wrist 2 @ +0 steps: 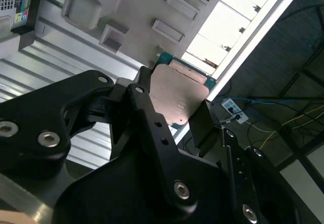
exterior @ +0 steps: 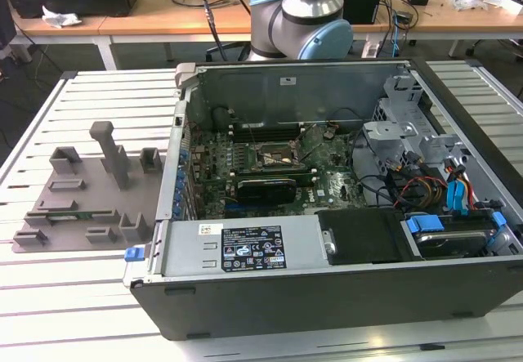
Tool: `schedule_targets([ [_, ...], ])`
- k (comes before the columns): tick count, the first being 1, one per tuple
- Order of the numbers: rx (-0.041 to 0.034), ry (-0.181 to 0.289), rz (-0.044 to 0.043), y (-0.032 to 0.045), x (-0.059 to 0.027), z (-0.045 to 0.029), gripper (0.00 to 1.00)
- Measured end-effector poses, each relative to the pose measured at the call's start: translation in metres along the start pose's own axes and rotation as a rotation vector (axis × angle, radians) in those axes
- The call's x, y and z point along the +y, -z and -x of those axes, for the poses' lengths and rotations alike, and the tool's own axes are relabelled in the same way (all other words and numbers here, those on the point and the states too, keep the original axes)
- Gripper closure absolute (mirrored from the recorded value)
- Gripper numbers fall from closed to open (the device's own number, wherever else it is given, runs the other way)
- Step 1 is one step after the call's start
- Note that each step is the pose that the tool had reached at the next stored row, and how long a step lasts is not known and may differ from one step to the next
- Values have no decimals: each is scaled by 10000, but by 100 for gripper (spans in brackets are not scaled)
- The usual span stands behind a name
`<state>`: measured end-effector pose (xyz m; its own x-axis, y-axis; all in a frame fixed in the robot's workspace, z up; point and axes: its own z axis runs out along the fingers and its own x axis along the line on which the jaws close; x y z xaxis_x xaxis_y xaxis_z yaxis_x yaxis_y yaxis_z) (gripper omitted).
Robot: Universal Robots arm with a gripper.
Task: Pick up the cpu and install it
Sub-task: 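Pick up the cpu and move it towards the insertion slot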
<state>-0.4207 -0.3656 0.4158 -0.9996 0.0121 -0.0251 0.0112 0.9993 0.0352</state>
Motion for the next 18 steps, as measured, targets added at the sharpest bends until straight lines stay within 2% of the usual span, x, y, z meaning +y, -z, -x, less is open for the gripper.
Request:
schedule_targets([
  [5, 1, 0, -1, -1, 1, 55, 45],
  [6, 0, 0, 0, -2, 1, 99, 45],
  [10, 2, 0, 0, -4, 2, 190, 45],
  [13, 0, 0, 0, -8, 3, 288, 45],
  [14, 0, 1, 0, -13, 5, 486, 45],
  [15, 0, 0, 0, -16, 7, 608, 45],
  [16, 1, 0, -1, -17, 8, 692, 45],
  [18, 0, 1, 0, -21, 9, 806, 45],
])
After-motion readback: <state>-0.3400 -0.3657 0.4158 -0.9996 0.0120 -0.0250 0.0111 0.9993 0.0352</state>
